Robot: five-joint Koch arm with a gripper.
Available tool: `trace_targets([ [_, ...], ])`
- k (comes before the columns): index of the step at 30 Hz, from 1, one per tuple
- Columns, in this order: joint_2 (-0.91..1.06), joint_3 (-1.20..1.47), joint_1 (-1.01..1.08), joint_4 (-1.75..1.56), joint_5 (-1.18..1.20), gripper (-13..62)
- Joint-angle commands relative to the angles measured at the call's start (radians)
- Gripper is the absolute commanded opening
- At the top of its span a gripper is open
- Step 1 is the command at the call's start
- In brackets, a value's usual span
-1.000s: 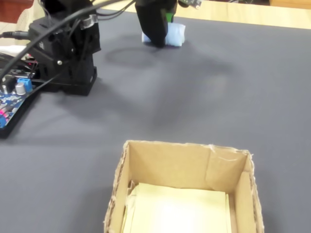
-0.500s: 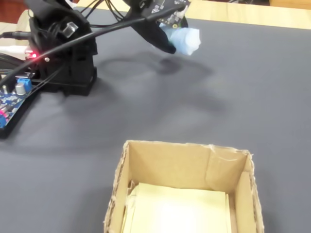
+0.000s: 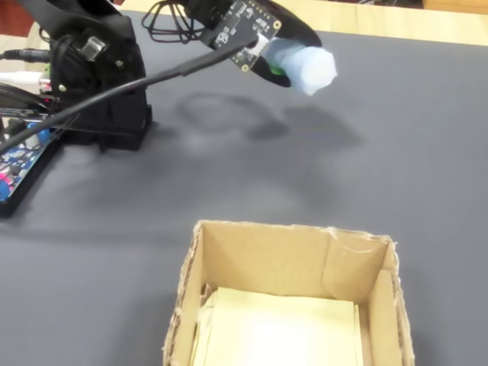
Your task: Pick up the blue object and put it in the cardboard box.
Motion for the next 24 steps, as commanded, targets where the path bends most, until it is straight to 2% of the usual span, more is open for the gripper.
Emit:
trace_targets([
  [1,0.084,-0.064,0.080,-0.115,-0.049,6.4],
  [7,0.084,-0.143,0.494,-0.179,-0.252,6.4],
  [19,0.077,-0.195,0.959,-0.060,-0.393,6.4],
  [24,0.026,-0.290,1.069,0.049,-0.407,6.4],
])
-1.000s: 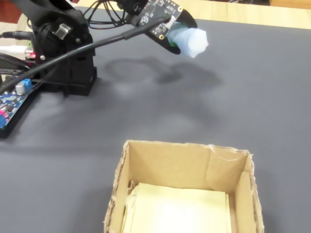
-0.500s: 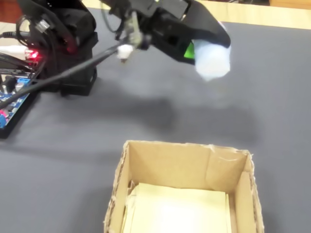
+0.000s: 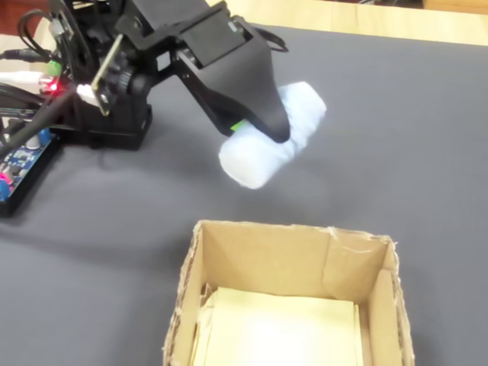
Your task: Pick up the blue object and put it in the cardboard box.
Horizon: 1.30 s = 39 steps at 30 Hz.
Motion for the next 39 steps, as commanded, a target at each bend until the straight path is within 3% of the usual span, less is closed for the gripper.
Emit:
trace_targets([
  [1,0.017,-0.100,0.014,-0.011,-0.006,6.4],
  [12,-0.494,-0.670,0.117,0.219,-0.041,6.4],
  [21,-0.687,-0.839,0.138,0.466,-0.075,6.6],
  [24,-0.758,-0.920,0.138,0.566,-0.071,17.9],
  [31,-0.796,-0.983,0.153,0.568,-0.052,30.6],
  [39,-0.756,-0.985,0.153,0.557,-0.038,30.8],
])
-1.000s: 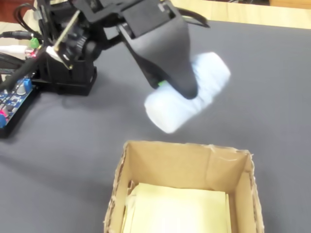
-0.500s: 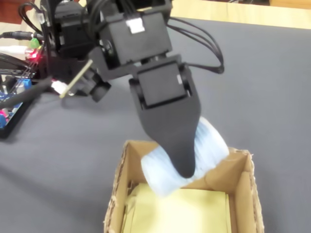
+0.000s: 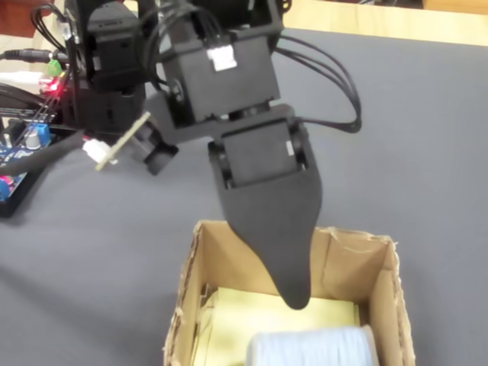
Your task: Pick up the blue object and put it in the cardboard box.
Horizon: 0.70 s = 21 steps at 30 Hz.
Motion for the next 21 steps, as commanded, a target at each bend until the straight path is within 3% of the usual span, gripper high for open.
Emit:
trace_targets([
  [1,0.069,-0.084,-0.006,-0.032,0.031,30.9],
  [11,0.256,0.011,-0.114,-0.091,0.311,33.7],
  [21,0.552,0.382,-0.319,-0.373,0.538,33.7],
])
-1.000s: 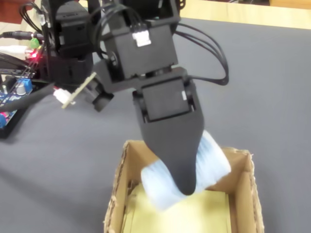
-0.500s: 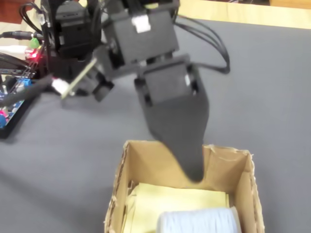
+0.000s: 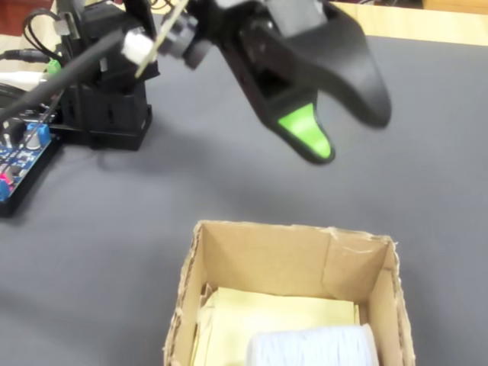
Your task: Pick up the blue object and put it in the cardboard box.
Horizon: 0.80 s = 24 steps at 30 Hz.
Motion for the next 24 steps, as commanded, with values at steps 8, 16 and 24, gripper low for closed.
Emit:
trace_targets([
  [8,0.268,0.204,-0.249,-0.207,0.207,33.7],
  [16,0.416,0.373,-0.497,-0.207,0.233,34.0],
  [24,0.416,0.517,-0.629,-0.227,0.227,34.7],
])
